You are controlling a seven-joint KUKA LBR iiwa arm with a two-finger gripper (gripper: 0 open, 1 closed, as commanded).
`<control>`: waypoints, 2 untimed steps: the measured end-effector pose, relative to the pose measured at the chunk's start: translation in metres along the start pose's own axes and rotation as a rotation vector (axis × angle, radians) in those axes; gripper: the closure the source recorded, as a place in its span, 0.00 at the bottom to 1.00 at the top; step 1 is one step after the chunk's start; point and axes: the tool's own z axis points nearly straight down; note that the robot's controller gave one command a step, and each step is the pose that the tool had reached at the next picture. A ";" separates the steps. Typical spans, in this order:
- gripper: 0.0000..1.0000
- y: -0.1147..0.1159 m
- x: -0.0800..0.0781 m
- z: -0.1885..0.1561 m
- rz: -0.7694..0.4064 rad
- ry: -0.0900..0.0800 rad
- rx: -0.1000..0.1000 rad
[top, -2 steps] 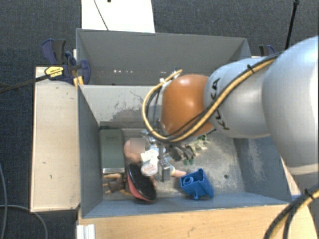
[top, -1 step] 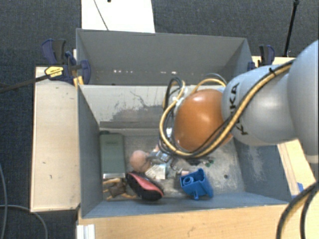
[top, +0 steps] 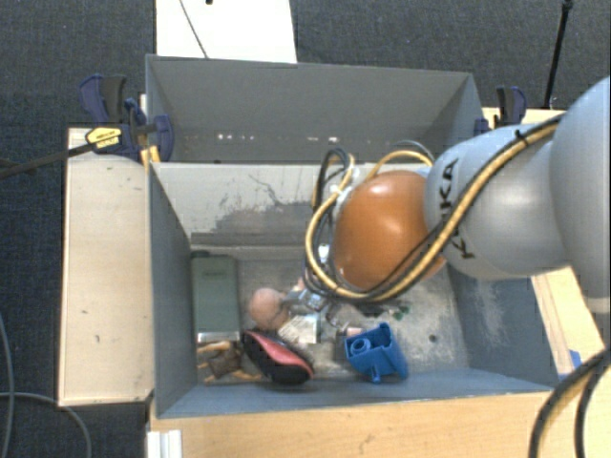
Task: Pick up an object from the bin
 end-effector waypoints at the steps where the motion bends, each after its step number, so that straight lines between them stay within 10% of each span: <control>1: 1.00 0.014 -0.003 -0.043 0.002 0.031 -0.018; 2: 1.00 0.000 0.007 -0.108 -0.005 0.042 -0.028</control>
Offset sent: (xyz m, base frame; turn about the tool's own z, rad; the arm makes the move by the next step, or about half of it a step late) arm 0.0011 -0.0614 0.2279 -0.0121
